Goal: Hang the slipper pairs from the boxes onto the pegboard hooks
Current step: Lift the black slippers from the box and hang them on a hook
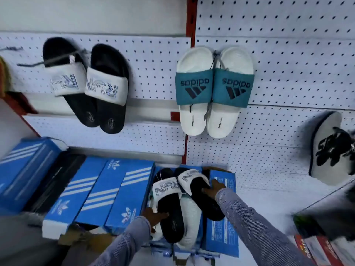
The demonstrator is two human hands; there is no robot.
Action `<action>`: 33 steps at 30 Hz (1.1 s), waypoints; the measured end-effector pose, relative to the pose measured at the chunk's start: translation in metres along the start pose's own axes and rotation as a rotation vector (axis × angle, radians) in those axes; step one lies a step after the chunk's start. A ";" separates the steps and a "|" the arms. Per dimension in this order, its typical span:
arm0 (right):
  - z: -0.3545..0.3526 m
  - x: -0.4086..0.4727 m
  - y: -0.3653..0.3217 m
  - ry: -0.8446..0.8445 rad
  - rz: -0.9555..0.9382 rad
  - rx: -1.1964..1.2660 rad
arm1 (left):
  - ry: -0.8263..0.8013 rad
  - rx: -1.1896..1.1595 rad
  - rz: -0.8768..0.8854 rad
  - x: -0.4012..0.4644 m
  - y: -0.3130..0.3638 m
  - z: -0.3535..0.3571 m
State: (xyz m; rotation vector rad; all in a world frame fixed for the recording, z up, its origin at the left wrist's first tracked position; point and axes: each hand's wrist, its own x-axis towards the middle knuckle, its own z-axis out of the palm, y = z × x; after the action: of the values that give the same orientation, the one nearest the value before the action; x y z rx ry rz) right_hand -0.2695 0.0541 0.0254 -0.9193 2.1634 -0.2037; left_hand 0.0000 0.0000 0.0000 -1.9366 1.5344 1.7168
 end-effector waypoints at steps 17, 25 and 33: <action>-0.023 -0.088 -0.119 -0.003 -0.595 0.835 | 0.339 -0.695 0.643 -0.066 0.003 -0.102; -0.038 -0.172 -0.265 0.136 -0.985 1.097 | 0.717 -0.857 1.143 -0.165 0.036 -0.234; -0.019 -0.189 -0.372 0.326 -0.938 1.310 | 1.001 -0.996 1.166 -0.179 0.092 -0.316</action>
State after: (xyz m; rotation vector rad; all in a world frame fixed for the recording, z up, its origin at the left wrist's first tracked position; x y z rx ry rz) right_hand 0.0067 -0.0923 0.3018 -0.9636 1.1486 -2.0061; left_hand 0.1726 -0.1504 0.2968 -2.9611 3.0149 2.3217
